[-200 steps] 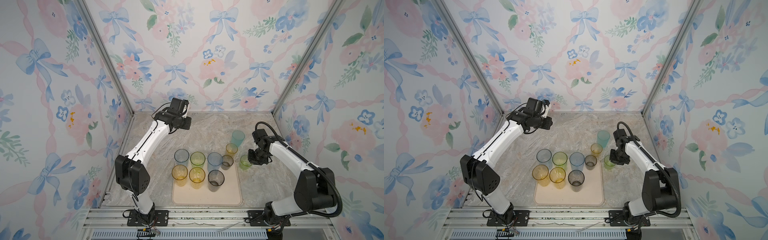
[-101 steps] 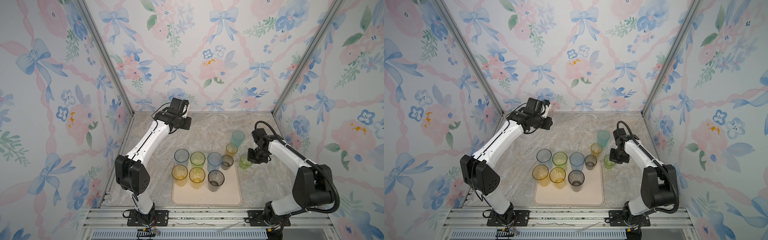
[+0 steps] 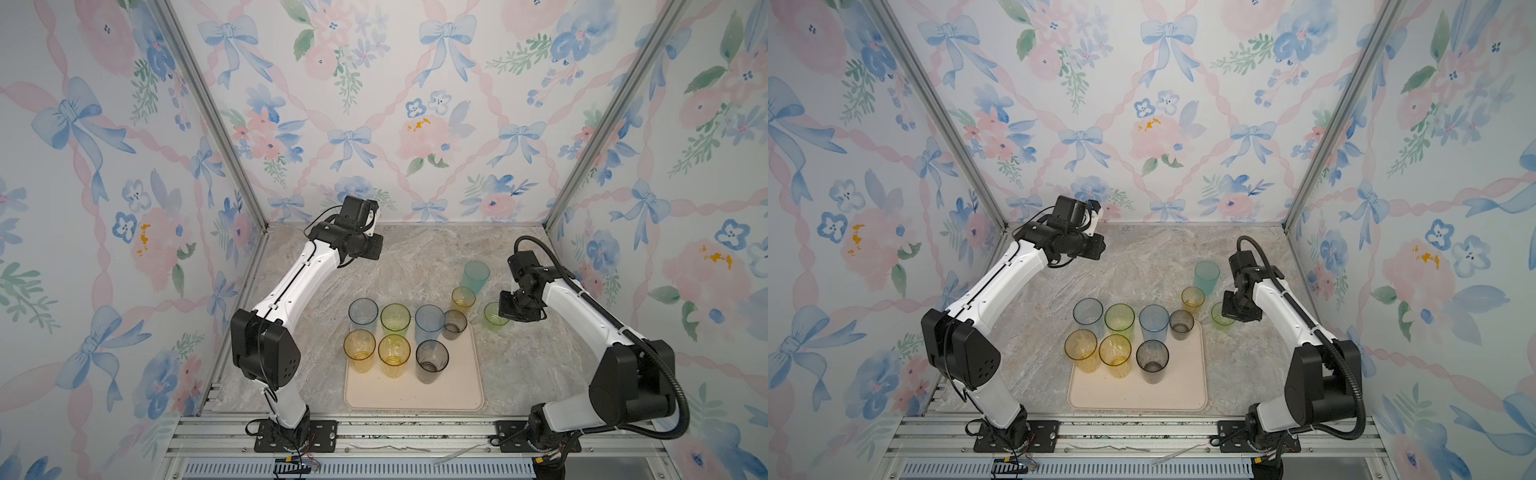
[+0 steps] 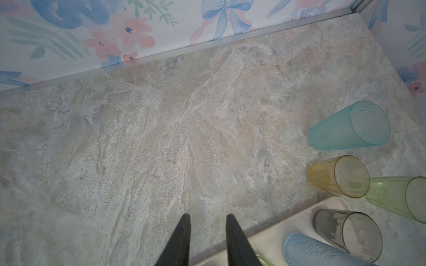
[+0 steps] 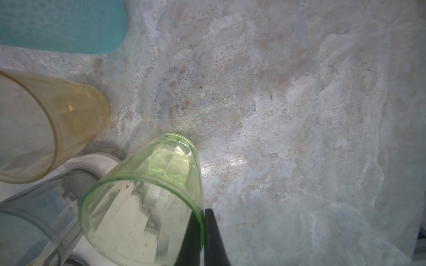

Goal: Place the glasses into the tray
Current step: Pick up the glass from the middle-right of the table.

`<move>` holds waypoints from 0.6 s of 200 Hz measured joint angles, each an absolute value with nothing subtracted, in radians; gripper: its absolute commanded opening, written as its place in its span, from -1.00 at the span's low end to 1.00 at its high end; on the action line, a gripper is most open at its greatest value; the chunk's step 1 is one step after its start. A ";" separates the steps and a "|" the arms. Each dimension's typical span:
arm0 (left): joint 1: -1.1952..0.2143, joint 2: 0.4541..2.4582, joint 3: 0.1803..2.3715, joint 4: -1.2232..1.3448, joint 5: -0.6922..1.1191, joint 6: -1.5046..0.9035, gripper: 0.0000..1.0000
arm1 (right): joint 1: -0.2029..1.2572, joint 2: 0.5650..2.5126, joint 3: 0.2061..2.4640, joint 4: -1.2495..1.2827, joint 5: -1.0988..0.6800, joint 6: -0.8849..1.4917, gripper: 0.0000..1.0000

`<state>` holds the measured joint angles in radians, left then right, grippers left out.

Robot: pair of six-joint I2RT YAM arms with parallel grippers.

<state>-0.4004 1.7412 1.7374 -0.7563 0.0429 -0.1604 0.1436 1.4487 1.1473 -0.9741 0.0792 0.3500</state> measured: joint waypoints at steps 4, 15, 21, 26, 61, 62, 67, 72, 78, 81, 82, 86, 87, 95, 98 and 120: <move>-0.400 1.744 1.737 -0.756 0.043 -0.160 -0.41 | 0.144 1.439 1.151 -0.979 0.080 0.350 -1.00; -0.400 1.750 1.737 -0.757 0.043 -0.160 -0.41 | 0.144 1.414 1.158 -0.992 0.084 0.348 -1.00; -0.400 1.752 1.737 -0.756 0.043 -0.160 -0.41 | 0.144 1.399 1.161 -1.002 0.084 0.347 -1.00; -0.400 1.754 1.737 -0.756 0.043 -0.160 -0.41 | 0.144 1.389 1.164 -1.009 0.084 0.347 -1.00; -0.400 1.757 1.740 -0.756 0.043 -0.160 -0.41 | 0.186 1.300 1.169 -1.091 0.088 0.351 -1.00; -0.400 1.757 1.740 -0.756 0.043 -0.160 -0.41 | 0.188 1.299 1.169 -1.092 0.089 0.352 -1.00; -0.400 1.757 1.742 -0.757 0.043 -0.160 -0.41 | 0.205 1.286 1.171 -1.106 0.088 0.355 -1.00; -0.400 1.757 1.744 -0.756 0.043 -0.160 -0.41 | 0.224 1.272 1.172 -1.120 0.089 0.358 -1.00; -0.400 1.757 1.746 -0.756 0.043 -0.160 -0.41 | 0.249 1.257 1.172 -1.134 0.089 0.364 -1.00; -0.400 1.757 1.747 -0.756 0.043 -0.160 -0.41 | 0.260 1.251 1.172 -1.140 0.091 0.368 -1.00; -0.400 1.757 1.747 -0.756 0.043 -0.160 -0.41 | 0.265 1.247 1.172 -1.143 0.090 0.369 -1.00; -0.400 1.757 1.749 -0.757 0.043 -0.160 -0.42 | 0.283 1.238 1.172 -1.152 0.089 0.376 -1.00; -0.400 1.757 1.750 -0.756 0.043 -0.160 -0.42 | 0.286 1.237 1.172 -1.154 0.090 0.377 -1.00; -0.400 1.757 1.753 -0.757 0.043 -0.160 -0.41 | 0.321 1.221 1.172 -1.174 0.090 0.390 -1.00; -0.400 1.757 1.754 -0.757 0.043 -0.160 -0.41 | 0.333 1.217 1.172 -1.179 0.090 0.394 -1.00; -0.400 1.757 1.764 -0.756 0.043 -0.159 -0.41 | 0.432 1.198 1.172 -1.221 0.090 0.441 -1.00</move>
<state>-0.4004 1.7573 1.7641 -0.7559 0.0425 -0.1589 0.4324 1.1984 1.1721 -1.2209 0.0902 0.4408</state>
